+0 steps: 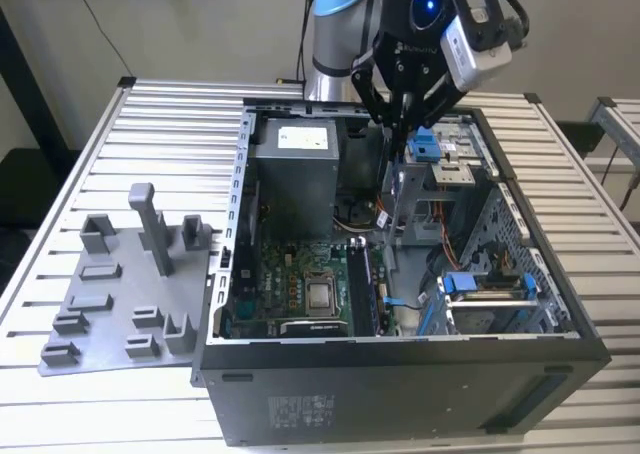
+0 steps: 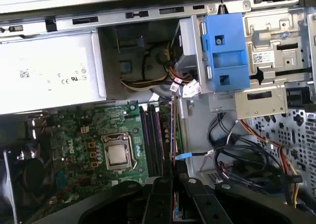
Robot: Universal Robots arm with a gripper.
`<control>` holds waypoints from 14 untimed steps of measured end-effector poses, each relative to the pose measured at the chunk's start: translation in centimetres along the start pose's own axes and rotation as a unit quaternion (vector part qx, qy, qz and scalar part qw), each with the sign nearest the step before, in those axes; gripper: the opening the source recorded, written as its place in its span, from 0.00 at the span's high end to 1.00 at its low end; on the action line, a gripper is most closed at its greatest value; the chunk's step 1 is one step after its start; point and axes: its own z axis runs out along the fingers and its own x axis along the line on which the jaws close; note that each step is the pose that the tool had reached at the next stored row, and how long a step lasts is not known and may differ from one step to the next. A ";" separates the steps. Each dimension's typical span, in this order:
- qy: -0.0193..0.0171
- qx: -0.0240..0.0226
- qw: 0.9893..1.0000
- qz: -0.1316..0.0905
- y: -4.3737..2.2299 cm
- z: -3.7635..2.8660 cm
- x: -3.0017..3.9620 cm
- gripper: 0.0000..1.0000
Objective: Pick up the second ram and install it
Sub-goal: 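Insert the second ram into the second slot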
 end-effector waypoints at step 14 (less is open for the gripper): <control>-0.004 0.006 0.992 0.123 0.00 0.09 0.00 0.86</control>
